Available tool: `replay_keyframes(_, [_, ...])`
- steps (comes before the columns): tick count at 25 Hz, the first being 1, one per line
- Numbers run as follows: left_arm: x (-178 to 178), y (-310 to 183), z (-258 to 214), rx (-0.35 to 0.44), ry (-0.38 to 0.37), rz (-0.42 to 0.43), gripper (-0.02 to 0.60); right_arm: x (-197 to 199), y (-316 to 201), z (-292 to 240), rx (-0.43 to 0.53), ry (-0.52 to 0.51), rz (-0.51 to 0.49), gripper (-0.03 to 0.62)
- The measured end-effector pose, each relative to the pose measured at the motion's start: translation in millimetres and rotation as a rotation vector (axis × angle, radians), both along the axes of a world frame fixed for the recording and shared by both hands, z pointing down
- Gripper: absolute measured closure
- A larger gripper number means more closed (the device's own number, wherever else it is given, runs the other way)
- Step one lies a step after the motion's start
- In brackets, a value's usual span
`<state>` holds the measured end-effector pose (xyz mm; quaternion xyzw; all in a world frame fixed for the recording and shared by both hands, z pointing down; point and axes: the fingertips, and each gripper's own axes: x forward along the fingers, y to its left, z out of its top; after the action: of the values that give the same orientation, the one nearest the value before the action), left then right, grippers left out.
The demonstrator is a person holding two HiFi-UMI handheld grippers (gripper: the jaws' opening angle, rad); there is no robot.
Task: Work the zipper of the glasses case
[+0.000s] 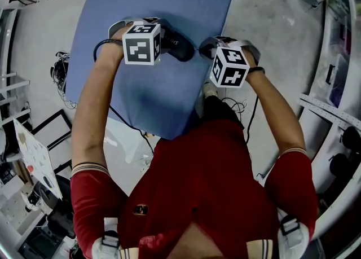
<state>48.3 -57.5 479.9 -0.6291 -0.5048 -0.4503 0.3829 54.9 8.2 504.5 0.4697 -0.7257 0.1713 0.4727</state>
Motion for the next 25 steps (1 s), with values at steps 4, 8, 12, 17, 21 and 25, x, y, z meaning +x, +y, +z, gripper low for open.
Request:
replay_keyframes(4, [-0.7, -0.2, 0.5, -0.022, 0.011, -0.005, 0.426, -11.1, 5.6, -0.2, 0.000, -0.032, 0.064, 0.594])
replay_keyframes(8, [-2.0, -1.9, 0.4, -0.041, 0.021, -0.013, 0.426, -25.6, 7.6, -0.9, 0.008, -0.076, 0.143, 0.595])
replay_keyframes(12, [-3.1, -1.9, -0.6, -0.062, 0.037, -0.009, 0.426, -38.8, 6.3, -6.0, 0.031, -0.128, 0.247, 0.595])
replay_keyframes(17, [-4.3, -4.0, -2.4, -0.091, 0.058, -0.026, 0.425, -59.0, -2.2, -9.2, 0.061, -0.198, 0.341, 0.597])
replay_keyframes(21, [-3.0, 0.2, -1.0, -0.122, 0.073, -0.023, 0.426, -76.3, -1.3, -0.7, 0.051, -0.162, 0.357, 0.597])
replay_keyframes(25, [-4.2, -1.3, -1.5, -0.120, 0.077, -0.020, 0.425, -64.8, 1.7, -6.1, 0.094, -0.116, 0.451, 0.597])
